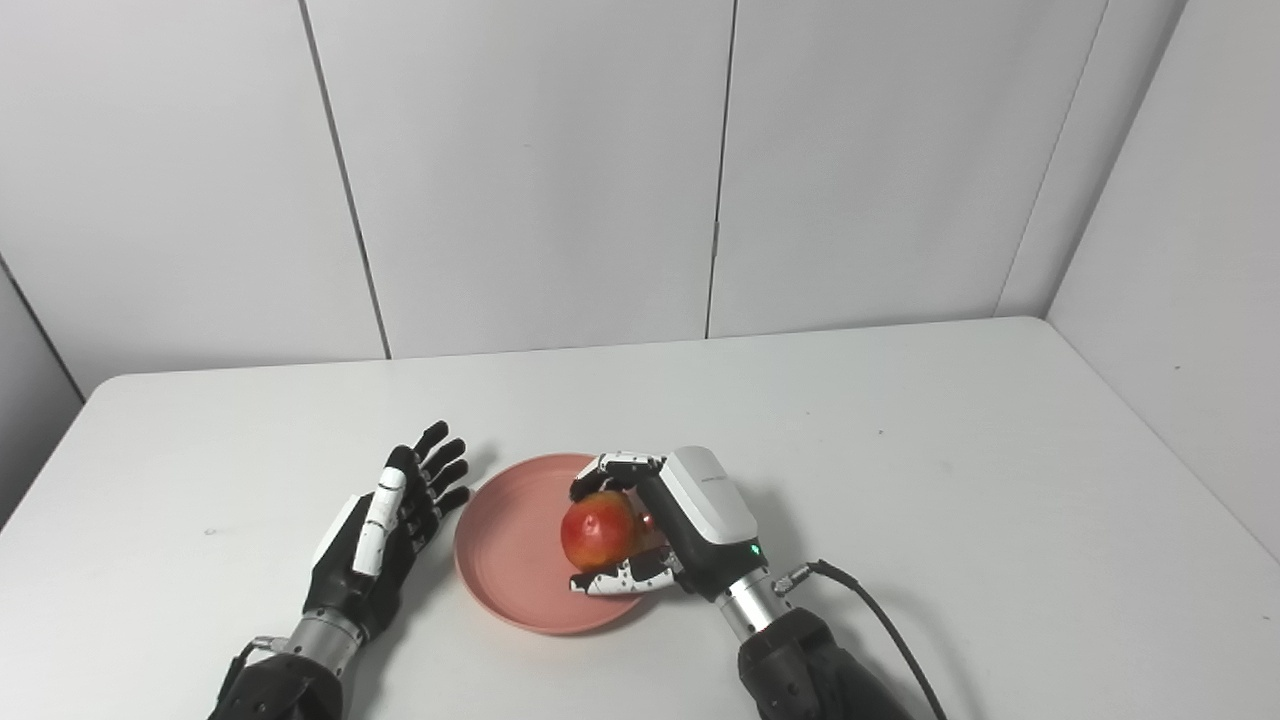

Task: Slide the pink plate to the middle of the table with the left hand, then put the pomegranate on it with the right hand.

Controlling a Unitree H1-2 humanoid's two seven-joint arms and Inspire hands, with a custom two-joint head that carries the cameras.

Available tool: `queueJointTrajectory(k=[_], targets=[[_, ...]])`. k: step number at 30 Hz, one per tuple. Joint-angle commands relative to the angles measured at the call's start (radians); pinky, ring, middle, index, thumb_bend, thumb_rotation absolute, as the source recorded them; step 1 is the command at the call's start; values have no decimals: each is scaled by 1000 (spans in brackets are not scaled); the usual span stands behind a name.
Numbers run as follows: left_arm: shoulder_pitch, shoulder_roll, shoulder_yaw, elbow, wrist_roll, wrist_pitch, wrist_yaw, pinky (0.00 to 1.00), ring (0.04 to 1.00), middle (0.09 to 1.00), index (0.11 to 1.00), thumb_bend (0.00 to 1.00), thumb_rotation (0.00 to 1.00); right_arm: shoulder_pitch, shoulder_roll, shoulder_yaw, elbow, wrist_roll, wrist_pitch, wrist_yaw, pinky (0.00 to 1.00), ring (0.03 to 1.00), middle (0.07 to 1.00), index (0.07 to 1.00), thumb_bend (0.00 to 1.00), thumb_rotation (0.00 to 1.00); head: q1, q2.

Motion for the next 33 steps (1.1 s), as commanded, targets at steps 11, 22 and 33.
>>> queueJointTrajectory(k=[11, 22, 33], targets=[[-22, 5, -2, -27, 7, 2, 6, 918, 948, 948, 941, 667, 992, -39, -15, -4, -67, 26, -3, 84, 847, 887, 887, 788, 588, 367, 2, -2], [-24, 6, -2, -21, 8, -1, 5, 920, 951, 949, 942, 676, 987, -33, -12, -23, -80, 78, -25, 108, 911, 933, 948, 911, 622, 542, 4, -3], [-22, 3, -2, -26, 8, -3, 8, 922, 953, 953, 949, 667, 987, -20, 24, -81, -82, 175, -51, 71, 902, 952, 991, 998, 593, 578, 6, 4]])
